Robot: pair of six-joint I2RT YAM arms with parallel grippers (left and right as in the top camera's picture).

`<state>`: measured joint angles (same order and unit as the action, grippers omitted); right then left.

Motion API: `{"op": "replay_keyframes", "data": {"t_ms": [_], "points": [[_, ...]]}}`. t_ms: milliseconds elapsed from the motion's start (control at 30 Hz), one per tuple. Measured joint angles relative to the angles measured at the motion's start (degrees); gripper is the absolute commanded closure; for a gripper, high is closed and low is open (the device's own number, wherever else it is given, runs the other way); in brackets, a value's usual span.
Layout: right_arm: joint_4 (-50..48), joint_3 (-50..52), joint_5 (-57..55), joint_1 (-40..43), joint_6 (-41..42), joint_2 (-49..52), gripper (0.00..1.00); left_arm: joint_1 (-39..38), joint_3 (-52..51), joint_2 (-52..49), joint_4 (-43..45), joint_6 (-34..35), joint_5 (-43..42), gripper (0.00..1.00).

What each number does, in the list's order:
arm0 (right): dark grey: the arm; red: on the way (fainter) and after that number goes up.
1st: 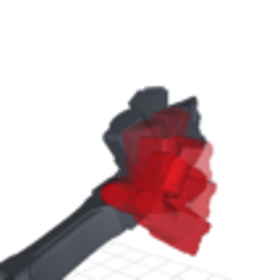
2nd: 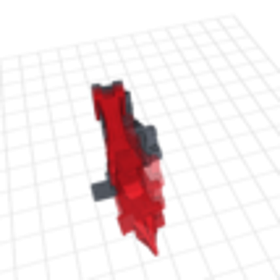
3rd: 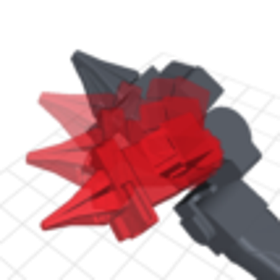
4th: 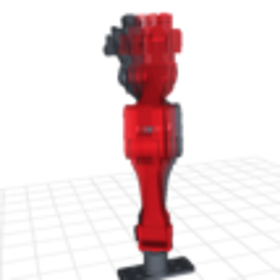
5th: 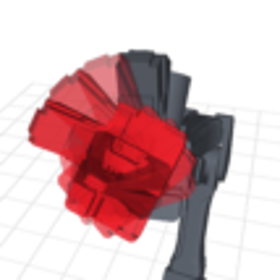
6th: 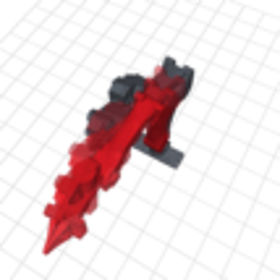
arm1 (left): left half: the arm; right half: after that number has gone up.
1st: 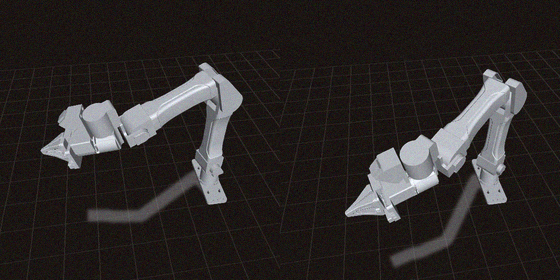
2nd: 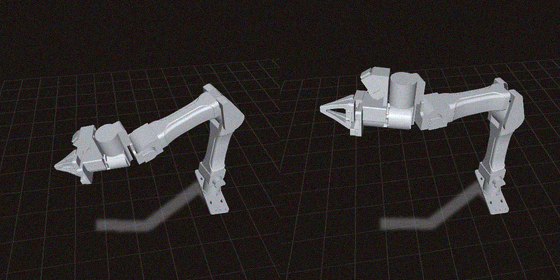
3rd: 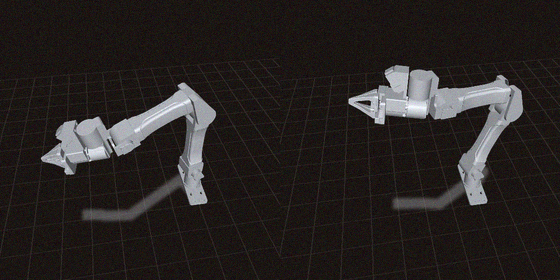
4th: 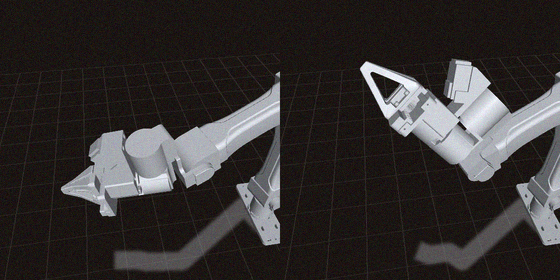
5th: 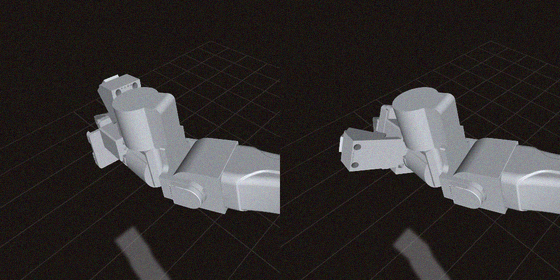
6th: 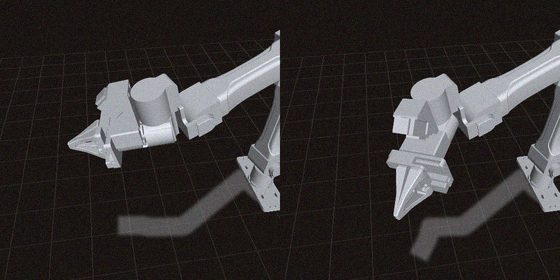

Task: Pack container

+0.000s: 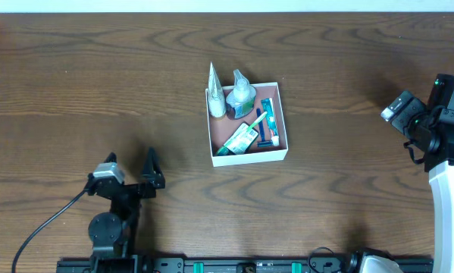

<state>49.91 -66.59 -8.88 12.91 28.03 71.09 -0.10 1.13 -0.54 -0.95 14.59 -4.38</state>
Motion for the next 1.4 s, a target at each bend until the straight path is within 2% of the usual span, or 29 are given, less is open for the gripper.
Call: {"op": "replay_keyframes", "data": {"t_ms": [1233,1400], "points": [[0.0,0.0,0.0,0.0,0.0,0.0,0.01,0.0,0.0,-0.1,-0.7,-1.1,0.3,0.02],[0.0,0.0,0.0,-0.1,0.0,-3.5,0.01,0.0,0.0,-0.1,-0.7,-1.1,0.3,0.02]]}}
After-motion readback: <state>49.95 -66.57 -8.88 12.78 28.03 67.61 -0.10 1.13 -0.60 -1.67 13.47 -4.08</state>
